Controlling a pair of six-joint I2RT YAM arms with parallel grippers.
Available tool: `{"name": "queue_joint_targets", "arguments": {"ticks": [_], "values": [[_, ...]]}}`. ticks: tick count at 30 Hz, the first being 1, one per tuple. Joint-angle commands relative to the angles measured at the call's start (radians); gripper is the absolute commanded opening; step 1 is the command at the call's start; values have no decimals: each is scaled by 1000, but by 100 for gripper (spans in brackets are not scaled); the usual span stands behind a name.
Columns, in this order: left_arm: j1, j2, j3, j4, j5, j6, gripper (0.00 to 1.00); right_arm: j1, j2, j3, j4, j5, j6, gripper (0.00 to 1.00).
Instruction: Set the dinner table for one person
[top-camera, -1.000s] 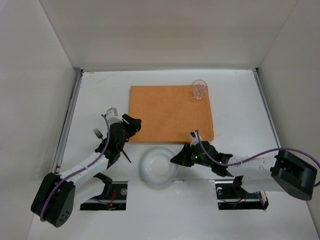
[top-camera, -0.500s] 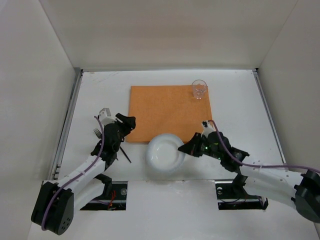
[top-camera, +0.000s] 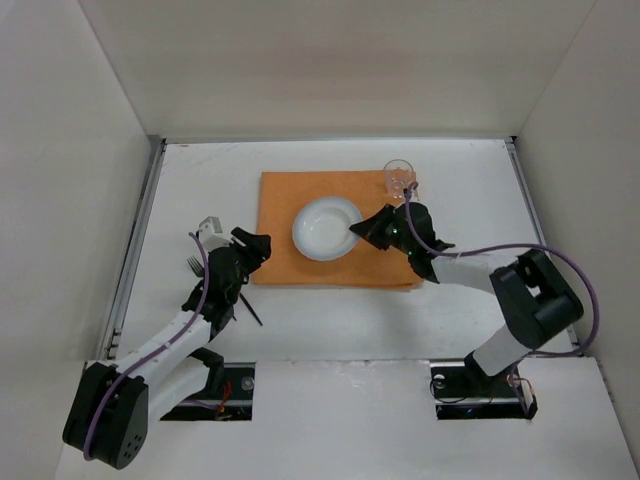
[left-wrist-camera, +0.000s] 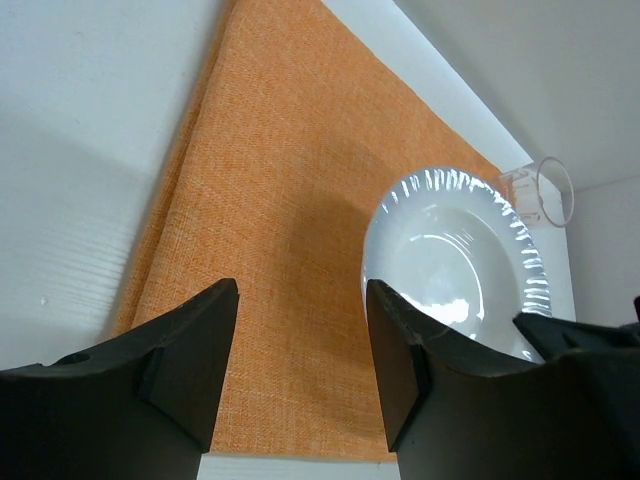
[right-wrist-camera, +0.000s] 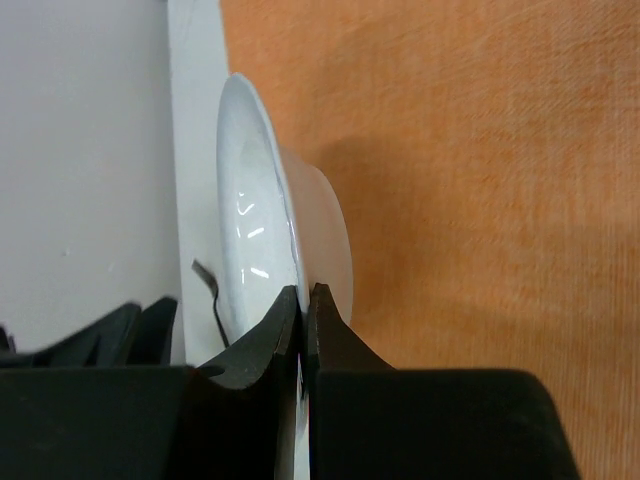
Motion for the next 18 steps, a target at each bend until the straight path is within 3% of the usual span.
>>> {"name": "queue_joint_targets", "arguments": {"ticks": [1,9,18], "values": [[6,11,0,12,-10,18,51,-17,65,102,268,-3,67,0],[-8,13,2,13,-24,21,51,-34,191,112,328,14,112,1],[-22,60,19,3,-42,24,46,-56,269,165,262,37,106,3]]}}
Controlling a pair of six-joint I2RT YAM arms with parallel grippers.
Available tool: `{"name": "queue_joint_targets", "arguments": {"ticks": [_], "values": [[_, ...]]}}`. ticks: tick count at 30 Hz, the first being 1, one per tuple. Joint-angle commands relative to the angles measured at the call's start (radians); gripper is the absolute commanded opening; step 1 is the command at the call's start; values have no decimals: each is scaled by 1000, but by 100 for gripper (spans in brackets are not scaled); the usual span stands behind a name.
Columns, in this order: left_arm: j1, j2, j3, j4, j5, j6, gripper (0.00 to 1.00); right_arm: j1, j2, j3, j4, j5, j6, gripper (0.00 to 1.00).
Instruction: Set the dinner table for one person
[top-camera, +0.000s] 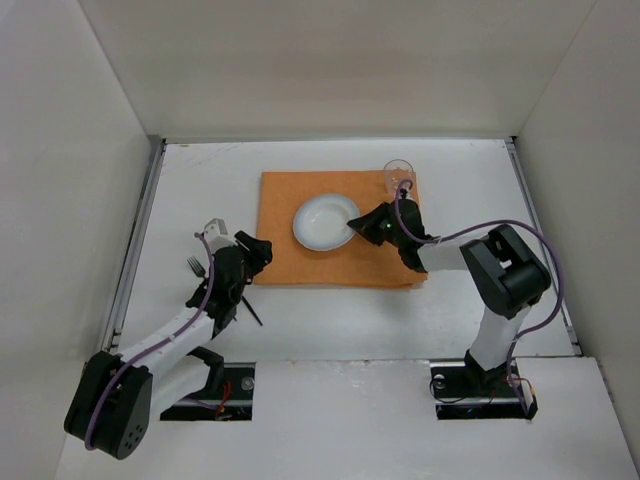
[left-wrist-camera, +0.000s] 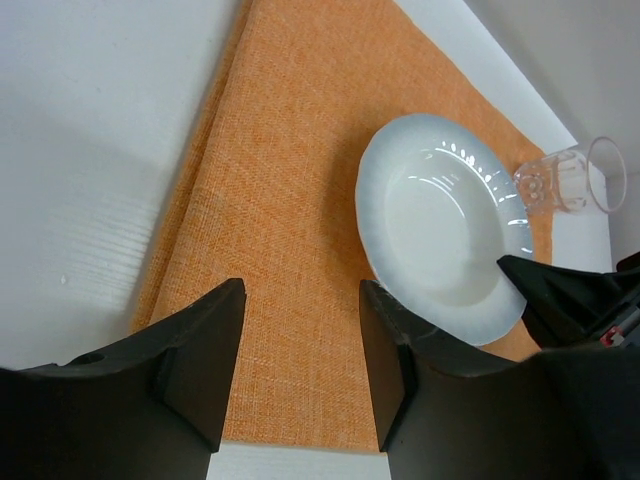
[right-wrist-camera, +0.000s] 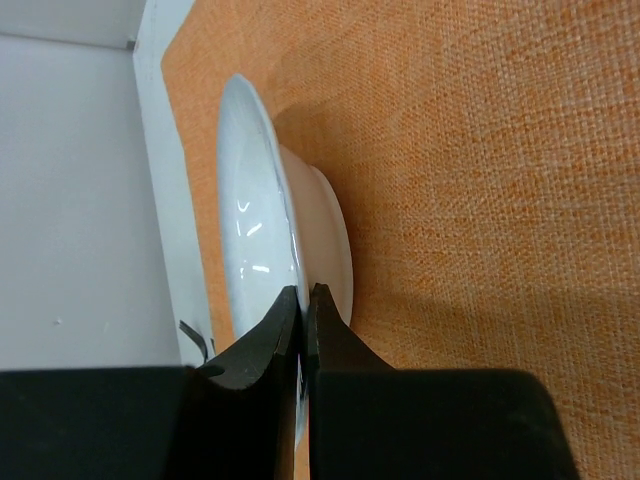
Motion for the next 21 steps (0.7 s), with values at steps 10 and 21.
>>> {"name": "queue_joint_targets", "arguments": {"ticks": [10,21], "values": [[-28,36,66,-73,-116,56,41,-3,-62,-17,30,59,-53,49],[-91,-83,175,-549,-311,47,41,30,-352,-49,-351,212,-346,68]]}}
